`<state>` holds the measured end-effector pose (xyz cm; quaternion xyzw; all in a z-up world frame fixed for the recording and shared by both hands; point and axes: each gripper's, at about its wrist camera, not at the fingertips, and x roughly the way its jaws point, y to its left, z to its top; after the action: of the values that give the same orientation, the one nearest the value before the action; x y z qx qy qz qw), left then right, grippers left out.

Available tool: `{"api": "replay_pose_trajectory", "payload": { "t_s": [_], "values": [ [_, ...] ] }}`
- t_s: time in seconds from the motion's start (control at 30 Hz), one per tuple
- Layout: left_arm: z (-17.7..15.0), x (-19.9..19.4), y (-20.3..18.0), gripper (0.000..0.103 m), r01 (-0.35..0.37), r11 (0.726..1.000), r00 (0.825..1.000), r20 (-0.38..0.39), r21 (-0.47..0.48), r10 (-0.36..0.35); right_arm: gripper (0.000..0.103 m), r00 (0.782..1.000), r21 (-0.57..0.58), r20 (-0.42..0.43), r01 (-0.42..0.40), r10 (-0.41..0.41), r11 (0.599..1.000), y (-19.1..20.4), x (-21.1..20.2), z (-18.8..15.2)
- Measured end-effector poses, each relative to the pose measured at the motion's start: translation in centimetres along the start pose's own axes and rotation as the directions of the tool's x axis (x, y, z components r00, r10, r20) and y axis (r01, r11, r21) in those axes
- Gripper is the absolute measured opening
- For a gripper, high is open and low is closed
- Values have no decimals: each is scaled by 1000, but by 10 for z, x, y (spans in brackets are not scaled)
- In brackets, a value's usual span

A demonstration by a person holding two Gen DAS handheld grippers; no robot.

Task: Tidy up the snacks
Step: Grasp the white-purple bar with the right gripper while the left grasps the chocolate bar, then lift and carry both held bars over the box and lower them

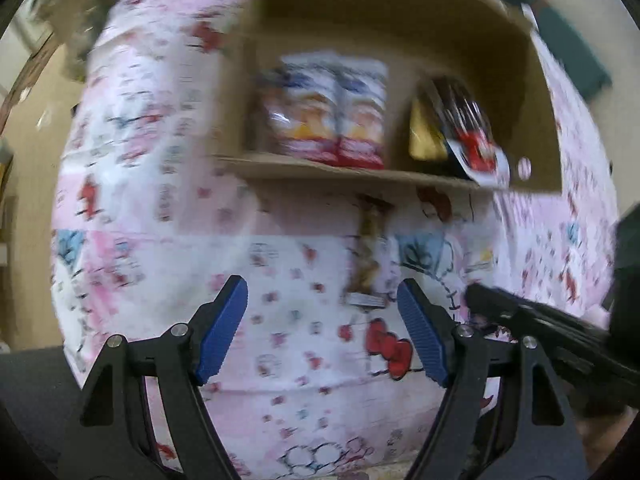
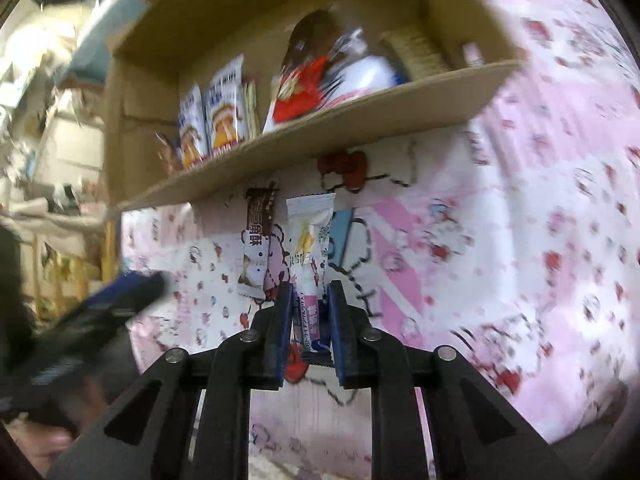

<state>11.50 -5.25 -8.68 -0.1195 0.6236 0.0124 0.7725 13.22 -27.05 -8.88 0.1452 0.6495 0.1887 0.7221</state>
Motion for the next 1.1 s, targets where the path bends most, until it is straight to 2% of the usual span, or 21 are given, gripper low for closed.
{"api": "replay_pose_trajectory", "payload": {
  "t_s": [0.13,0.17,0.2,0.23,0.27,0.33,0.43,0.67,1.1],
  "values": [
    [11,33,-37,59,-45,996,999,-14,78,46,19,999,74,29,-24,22,997,-19,-13,-6],
    [13,42,-42,46,-60,994,998,-23,92,62,19,999,78,36,-24,21,997,-20,-16,-7],
    [14,51,-46,37,-76,992,996,-31,101,80,19,999,81,44,-27,24,996,-22,-18,-8],
    [14,63,-49,18,-81,990,995,-51,115,88,19,998,83,49,-32,28,996,-23,-20,-8],
    [13,70,-51,12,-94,986,993,-59,135,102,19,998,83,52,-35,31,996,-23,-21,-8],
    [12,65,-50,12,-89,986,995,-40,138,95,19,998,75,53,-35,32,997,-26,-29,-8],
    [10,55,-39,12,-72,993,995,-69,97,79,19,998,57,39,-42,40,998,-18,-22,-9],
    [3,25,-13,12,-78,995,996,-43,54,81,19,998,-1,28,-55,55,998,7,-10,-6],
    [-14,-13,27,12,-70,997,997,11,10,70,19,999,3,32,-42,41,999,6,-11,-11]
  ]
}}
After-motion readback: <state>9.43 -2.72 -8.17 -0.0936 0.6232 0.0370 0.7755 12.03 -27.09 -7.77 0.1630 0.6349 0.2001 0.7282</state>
